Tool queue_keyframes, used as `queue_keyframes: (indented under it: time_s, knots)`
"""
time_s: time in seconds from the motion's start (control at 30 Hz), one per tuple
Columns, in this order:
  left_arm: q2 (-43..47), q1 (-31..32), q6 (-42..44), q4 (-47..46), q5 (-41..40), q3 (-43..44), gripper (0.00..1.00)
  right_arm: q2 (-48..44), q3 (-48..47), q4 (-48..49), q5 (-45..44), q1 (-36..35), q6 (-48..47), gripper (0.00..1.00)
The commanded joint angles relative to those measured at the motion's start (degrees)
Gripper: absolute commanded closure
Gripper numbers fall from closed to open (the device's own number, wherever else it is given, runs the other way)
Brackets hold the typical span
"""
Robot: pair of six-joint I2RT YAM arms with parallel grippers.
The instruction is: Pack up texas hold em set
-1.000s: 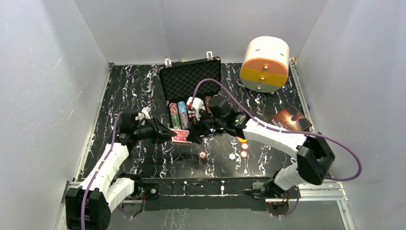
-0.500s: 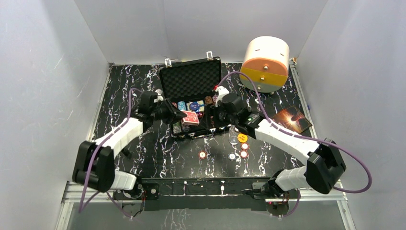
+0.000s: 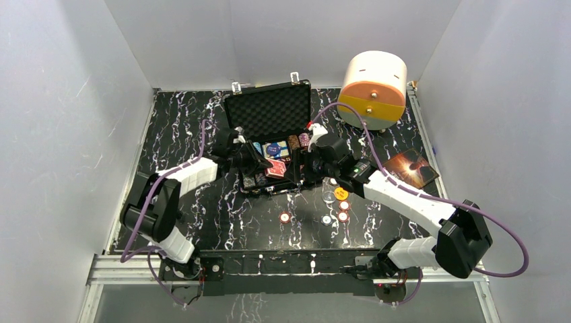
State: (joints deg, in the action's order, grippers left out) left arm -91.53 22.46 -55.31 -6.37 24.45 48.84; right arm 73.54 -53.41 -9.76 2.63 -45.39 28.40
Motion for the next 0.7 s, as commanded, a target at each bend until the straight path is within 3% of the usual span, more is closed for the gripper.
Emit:
queue_keyframes:
  time_s: [0.0, 0.5, 0.57, 0.67]
  knots:
    - [-0.6, 1.0, -0.4, -1.8, 1.2, 2.0, 1.00, -1.0, 1.1, 2.5, 0.4, 0.3, 0.4, 0.24]
    - [-5.6, 3.6, -3.8, -2.6, 1.8, 3.8, 1.00, 0.2, 1.4, 3.1, 0.7, 0.3, 0.6, 0.24]
    - [-6.9, 4.0, -3.9, -2.7, 2.3, 4.6, 0.95, 0.3, 1.4, 3.1, 0.6, 0.3, 0.5, 0.24]
    - [-8.0, 4.3, -3.8, -2.0, 2.6, 5.8, 0.81, 0.5, 1.5, 2.8, 0.3, 0.3, 0.3, 0.24]
